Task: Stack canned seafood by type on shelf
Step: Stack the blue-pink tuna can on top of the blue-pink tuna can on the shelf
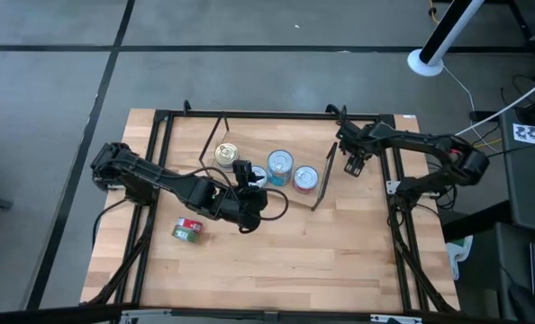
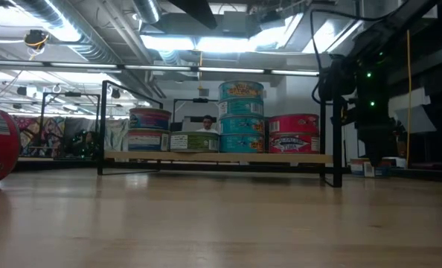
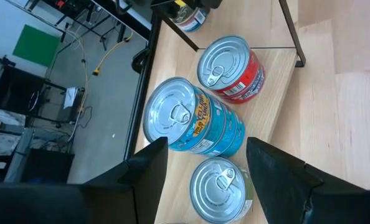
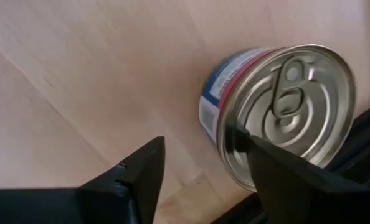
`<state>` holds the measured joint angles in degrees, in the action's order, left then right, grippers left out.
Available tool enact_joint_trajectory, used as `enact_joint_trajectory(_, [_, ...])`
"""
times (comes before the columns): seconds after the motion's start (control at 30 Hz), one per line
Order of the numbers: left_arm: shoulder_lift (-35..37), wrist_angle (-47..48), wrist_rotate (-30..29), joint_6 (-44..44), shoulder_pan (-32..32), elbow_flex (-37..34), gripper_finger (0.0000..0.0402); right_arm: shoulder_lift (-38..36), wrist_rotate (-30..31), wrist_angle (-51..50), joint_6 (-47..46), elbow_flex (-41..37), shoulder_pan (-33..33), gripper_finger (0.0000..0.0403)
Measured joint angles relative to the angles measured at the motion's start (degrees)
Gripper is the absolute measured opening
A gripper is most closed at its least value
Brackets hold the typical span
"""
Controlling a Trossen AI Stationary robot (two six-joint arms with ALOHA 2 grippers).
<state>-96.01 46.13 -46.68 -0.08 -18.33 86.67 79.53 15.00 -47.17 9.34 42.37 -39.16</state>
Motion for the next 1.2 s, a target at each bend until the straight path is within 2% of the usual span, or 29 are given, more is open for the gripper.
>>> enact_joint_trajectory(0.27, [0.0, 0.0, 0.0, -0.2, 0.0, 0.0, 0.0214, 1.5, 1.2, 0.0, -0.2, 0.3, 0.1, 0.0137])
enact_joint_trajectory(0.5, [0.0, 0.0, 0.0, -0.2, 0.0, 0.0, 0.0214, 1.6, 2.7, -0.3, -5.1, 0.2, 0.1, 0.0075])
enact_joint_trajectory(0.73, [0.0, 0.0, 0.0, -1.3, 0.0, 0.0, 0.0214, 1.6, 1.2, -1.1, -7.6, 0.2, 0.1, 0.0018])
enact_joint_trajectory(0.9, [0.0, 0.0, 0.0, -1.3, -0.1, 0.0, 0.0214, 1.6, 0.2, -2.0, -8.3, 0.2, 0.1, 0.0002])
enact_joint_trajectory(1.2, [0.0, 0.0, 0.0, -1.3, -0.1, 0.0, 0.0214, 1.6, -2.0, -4.4, -12.8, 0.2, 0.1, 0.0001])
